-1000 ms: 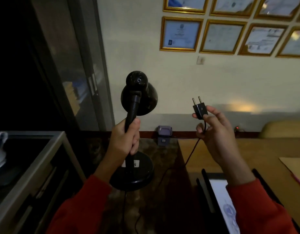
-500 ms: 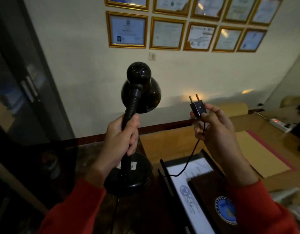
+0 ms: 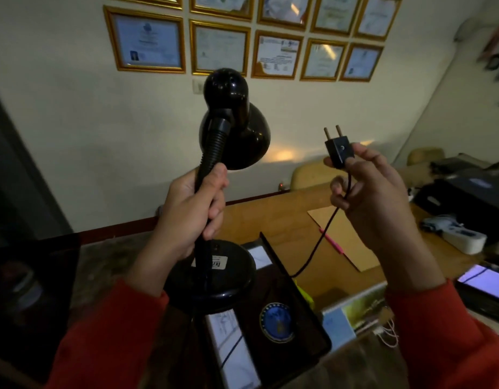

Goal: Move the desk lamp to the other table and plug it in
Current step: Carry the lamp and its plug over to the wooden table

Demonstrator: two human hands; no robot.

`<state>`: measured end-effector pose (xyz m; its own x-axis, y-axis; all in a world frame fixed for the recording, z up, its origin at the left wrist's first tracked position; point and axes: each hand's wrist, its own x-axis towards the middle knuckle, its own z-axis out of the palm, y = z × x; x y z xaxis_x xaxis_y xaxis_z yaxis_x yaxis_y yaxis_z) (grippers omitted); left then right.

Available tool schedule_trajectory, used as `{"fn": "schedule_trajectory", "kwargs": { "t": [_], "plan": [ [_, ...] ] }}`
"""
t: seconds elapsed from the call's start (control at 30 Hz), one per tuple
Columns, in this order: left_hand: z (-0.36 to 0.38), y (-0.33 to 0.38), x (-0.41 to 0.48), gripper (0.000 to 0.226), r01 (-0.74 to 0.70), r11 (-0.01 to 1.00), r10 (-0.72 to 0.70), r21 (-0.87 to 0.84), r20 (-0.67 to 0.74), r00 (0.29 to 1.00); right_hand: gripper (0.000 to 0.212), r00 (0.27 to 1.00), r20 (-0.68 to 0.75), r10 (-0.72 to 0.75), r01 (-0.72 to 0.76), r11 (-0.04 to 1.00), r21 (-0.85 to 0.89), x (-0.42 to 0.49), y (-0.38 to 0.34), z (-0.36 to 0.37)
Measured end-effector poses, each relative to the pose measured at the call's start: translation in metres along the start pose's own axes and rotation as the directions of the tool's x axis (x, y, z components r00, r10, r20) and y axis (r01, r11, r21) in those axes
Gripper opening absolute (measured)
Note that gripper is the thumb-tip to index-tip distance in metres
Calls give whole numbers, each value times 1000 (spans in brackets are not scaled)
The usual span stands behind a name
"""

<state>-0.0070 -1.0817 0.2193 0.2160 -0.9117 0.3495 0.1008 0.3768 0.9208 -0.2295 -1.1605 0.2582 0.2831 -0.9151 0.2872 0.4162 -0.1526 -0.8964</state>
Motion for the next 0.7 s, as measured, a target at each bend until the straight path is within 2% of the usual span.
{"fn": "schedule_trajectory", "kwargs": {
  "t": [0.37,0.57,0.7],
  "plan": [
    [105,-18,38,32,47,998,-44,-29,105,993,20,994,-96,-58,60,998,17,9,-46,-93],
    [156,-35,80,32,45,997,-35,-58,166,986,35,989,-142,-44,35,997,-64,32,-63,-145],
    [188,-48,111,31,72,994,-54,-81,204,978,31,980,-196,-24,-3,991,-134,57,-79,-179]
  ]
}}
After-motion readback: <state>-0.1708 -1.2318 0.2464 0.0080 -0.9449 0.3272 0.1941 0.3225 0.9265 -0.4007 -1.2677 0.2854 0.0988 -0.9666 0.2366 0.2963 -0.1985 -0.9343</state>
